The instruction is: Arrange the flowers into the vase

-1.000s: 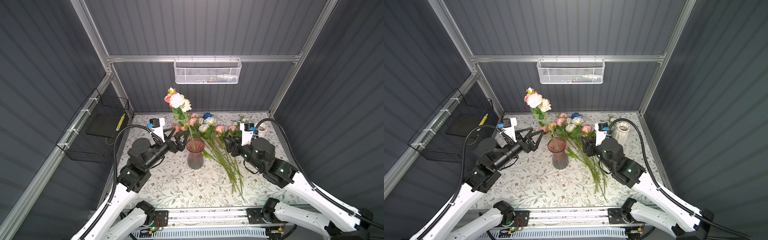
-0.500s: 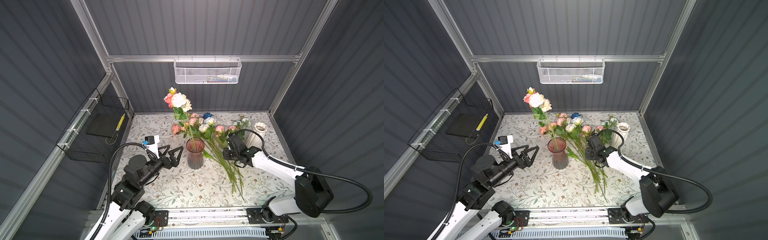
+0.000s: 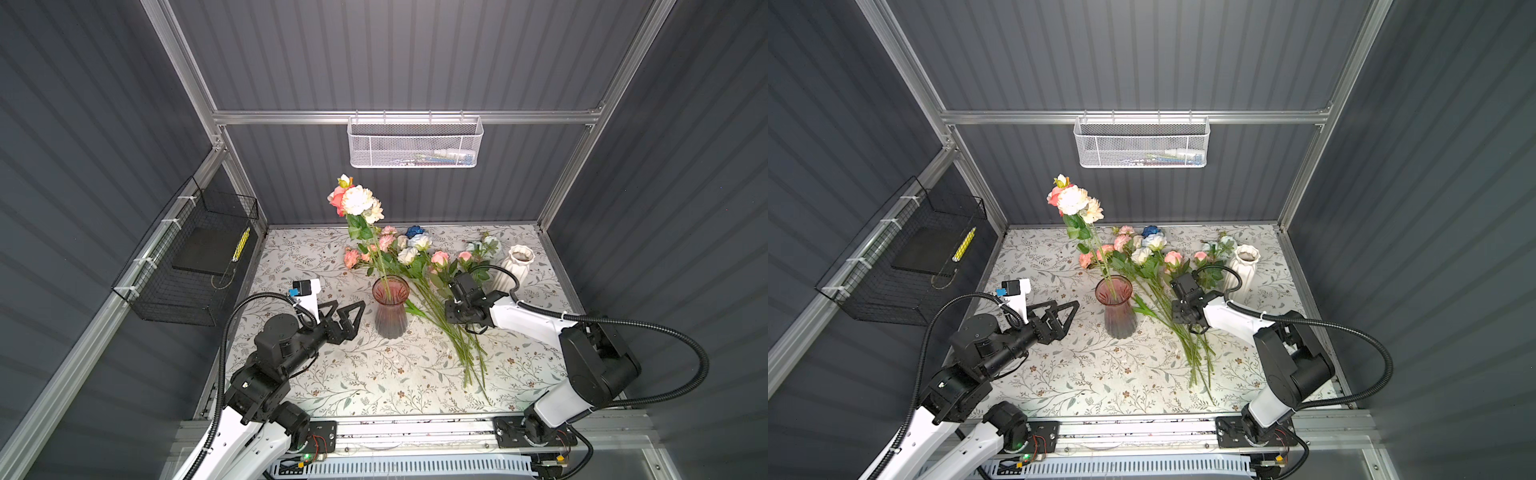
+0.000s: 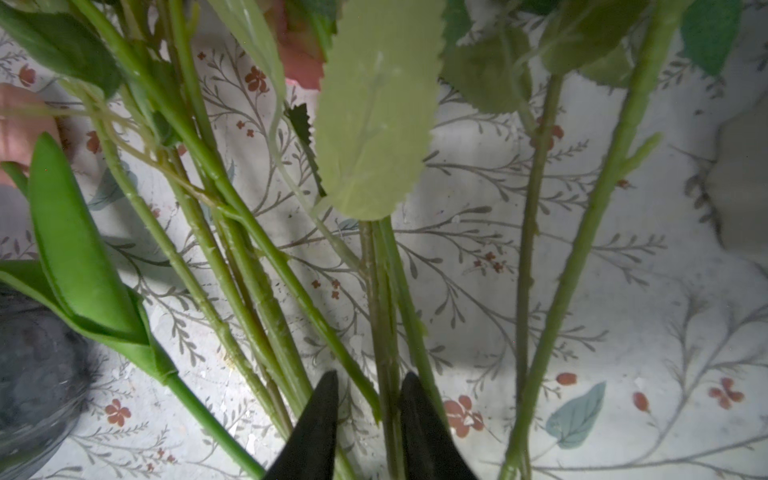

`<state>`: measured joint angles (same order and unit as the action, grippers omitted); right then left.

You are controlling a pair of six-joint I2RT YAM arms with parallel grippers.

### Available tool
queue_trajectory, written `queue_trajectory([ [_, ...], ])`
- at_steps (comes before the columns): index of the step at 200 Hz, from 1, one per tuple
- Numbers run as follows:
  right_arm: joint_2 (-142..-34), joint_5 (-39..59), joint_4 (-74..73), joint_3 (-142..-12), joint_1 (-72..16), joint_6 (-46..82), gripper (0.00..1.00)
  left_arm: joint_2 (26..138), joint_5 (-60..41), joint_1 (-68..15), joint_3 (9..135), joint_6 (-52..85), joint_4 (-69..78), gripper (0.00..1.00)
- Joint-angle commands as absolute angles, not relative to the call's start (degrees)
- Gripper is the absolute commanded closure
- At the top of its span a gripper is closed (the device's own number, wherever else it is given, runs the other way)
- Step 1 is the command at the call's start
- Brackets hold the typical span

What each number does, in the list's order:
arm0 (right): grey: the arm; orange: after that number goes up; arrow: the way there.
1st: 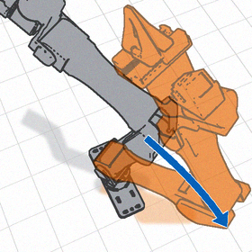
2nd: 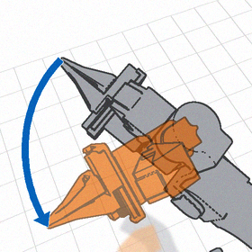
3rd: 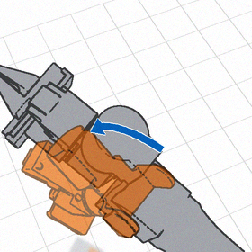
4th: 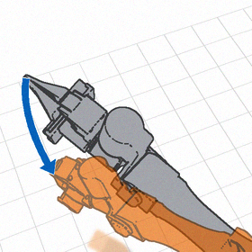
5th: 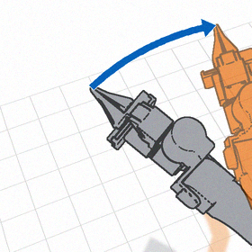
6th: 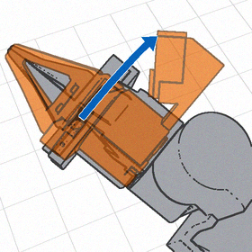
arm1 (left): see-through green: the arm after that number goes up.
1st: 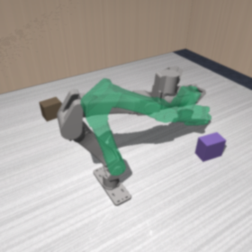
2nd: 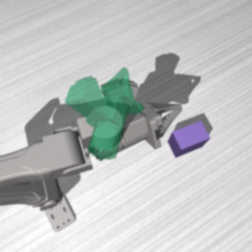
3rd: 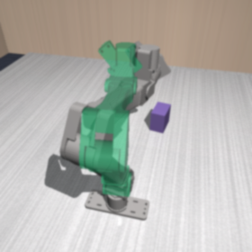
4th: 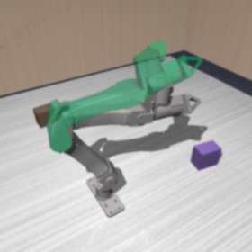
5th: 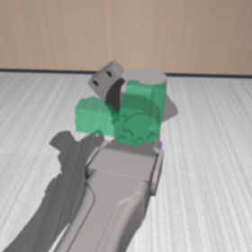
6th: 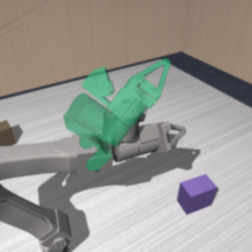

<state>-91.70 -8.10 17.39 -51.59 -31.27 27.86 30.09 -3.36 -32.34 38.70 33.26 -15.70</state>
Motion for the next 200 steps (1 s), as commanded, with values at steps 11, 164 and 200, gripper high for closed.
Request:
queue_trajectory([
  [11, -93.2, -9.4, 17.4, -53.9, -30.6, 26.6, 0.77, 29.4, -2.5, -32.6, 38.2, 32.8, -16.7, 0.00],
  [164, -64.5, -7.1, 2.2, -47.7, -31.3, 17.6, 1.00, 30.3, -4.1, -32.6, 39.9, 31.0, -16.0, 0.00],
  [200, -57.9, -6.0, -0.4, -55.1, -35.2, 16.1, 1.00, 30.5, -4.5, -32.6, 41.1, 29.6, -17.1, 0.00],
])
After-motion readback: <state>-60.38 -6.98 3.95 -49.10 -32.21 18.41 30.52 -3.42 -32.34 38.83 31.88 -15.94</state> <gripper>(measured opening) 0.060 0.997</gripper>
